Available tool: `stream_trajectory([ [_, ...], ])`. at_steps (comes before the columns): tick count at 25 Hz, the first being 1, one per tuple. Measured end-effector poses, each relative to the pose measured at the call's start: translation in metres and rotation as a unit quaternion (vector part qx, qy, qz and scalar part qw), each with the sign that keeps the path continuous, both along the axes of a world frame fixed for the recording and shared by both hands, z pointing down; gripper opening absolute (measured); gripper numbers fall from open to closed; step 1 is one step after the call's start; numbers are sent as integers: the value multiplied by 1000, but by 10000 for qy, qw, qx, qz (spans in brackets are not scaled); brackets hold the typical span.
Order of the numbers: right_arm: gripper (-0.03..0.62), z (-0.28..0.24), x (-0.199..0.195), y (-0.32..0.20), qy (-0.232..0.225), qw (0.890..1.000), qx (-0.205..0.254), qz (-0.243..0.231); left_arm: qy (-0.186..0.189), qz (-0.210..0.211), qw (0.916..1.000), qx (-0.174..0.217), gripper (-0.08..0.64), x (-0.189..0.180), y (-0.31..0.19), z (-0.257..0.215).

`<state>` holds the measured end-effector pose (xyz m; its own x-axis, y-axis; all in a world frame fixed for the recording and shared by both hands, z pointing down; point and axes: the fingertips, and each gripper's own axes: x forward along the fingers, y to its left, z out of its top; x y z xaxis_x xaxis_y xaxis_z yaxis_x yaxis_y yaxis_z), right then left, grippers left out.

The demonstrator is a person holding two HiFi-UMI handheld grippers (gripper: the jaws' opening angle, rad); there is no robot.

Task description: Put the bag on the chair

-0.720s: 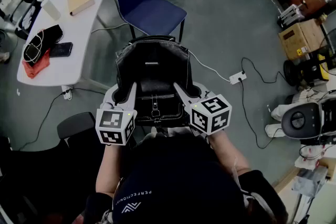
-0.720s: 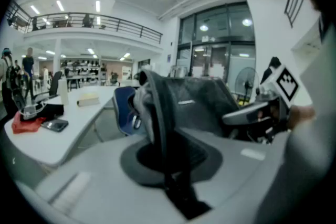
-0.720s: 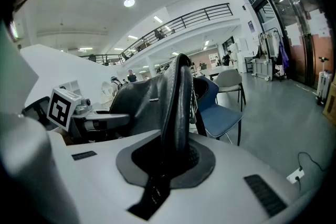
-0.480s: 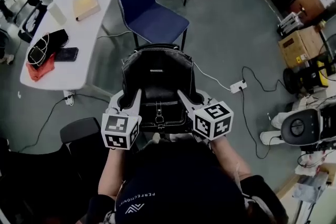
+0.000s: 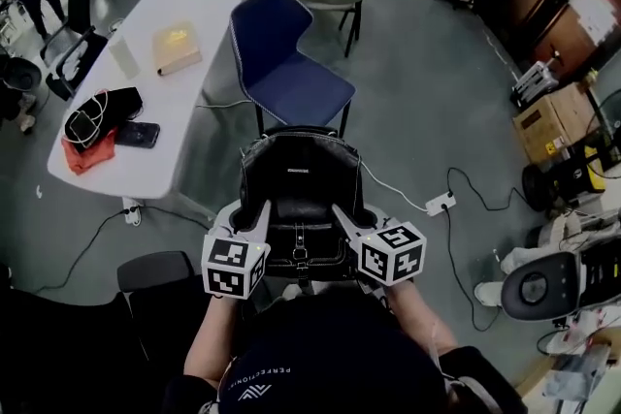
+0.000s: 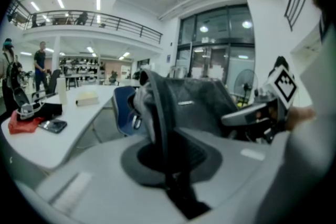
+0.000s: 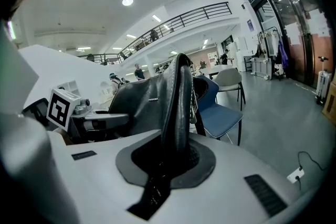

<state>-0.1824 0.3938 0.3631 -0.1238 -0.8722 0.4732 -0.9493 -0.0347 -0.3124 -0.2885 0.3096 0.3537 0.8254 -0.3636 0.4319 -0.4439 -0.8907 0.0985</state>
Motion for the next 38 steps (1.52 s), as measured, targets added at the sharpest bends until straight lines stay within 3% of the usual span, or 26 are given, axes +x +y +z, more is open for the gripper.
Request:
stream_trajectory([
  [28, 26, 18, 184, -128, -226, 9970, -125, -732, -161, -716, 9973, -64, 46, 172, -111, 14],
  [38, 28, 23, 215, -150, -236, 9958, -123, -875, -187, -841, 9963, -74, 44, 201, -127, 18],
])
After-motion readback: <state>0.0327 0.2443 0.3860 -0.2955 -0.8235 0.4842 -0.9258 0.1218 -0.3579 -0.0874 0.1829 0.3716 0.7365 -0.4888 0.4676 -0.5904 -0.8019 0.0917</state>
